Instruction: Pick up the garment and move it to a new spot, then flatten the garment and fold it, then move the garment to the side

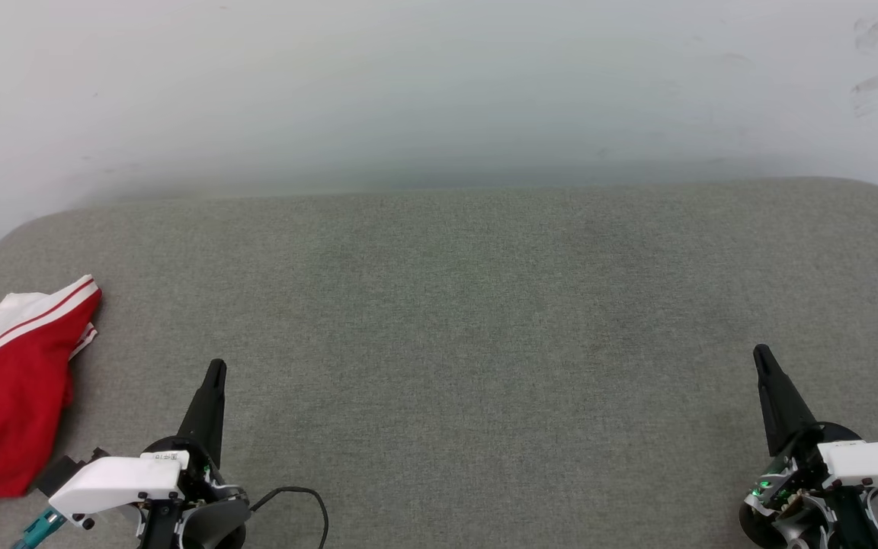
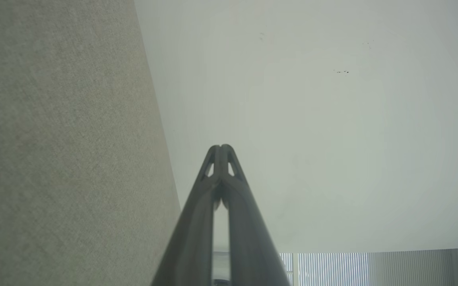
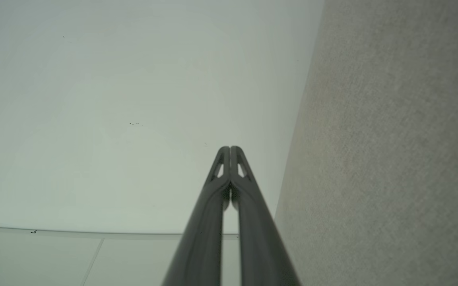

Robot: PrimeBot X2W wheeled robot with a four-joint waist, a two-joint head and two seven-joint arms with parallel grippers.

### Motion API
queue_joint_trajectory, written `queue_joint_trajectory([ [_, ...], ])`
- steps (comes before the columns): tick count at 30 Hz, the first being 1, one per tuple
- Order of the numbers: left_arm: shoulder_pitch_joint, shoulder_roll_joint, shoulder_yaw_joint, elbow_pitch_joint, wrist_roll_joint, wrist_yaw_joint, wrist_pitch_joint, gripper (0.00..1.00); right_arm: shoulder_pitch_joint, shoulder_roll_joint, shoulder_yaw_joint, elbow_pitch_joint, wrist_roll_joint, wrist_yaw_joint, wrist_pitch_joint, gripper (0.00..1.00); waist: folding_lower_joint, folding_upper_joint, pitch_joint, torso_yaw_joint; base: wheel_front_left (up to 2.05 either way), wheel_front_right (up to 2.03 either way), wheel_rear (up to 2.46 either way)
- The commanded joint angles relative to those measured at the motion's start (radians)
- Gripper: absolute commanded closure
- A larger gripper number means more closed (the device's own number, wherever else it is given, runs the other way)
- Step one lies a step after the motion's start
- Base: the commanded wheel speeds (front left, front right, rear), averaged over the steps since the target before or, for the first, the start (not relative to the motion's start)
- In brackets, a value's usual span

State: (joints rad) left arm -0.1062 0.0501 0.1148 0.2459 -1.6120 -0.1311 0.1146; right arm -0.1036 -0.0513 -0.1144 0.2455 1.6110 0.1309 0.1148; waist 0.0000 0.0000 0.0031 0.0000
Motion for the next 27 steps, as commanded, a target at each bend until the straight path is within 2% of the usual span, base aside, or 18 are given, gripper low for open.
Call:
queue_joint_trajectory([
  [1, -0.005, -0.001, 0.002, -0.001, -0.002, -0.003, 0.002, 1.0, -0.011, 0.003, 0.0, 0.0, 0.004, 0.0, -0.001, 1.0, 0.0, 0.0, 0.0, 0.0, 0.0, 0.0, 0.0],
  [27, -0.005, -0.001, 0.002, -0.001, -0.002, -0.003, 0.002, 1.0, -0.011, 0.003, 0.0, 0.0, 0.004, 0.0, -0.001, 1.0, 0.0, 0.0, 0.0, 0.0, 0.0, 0.0, 0.0],
])
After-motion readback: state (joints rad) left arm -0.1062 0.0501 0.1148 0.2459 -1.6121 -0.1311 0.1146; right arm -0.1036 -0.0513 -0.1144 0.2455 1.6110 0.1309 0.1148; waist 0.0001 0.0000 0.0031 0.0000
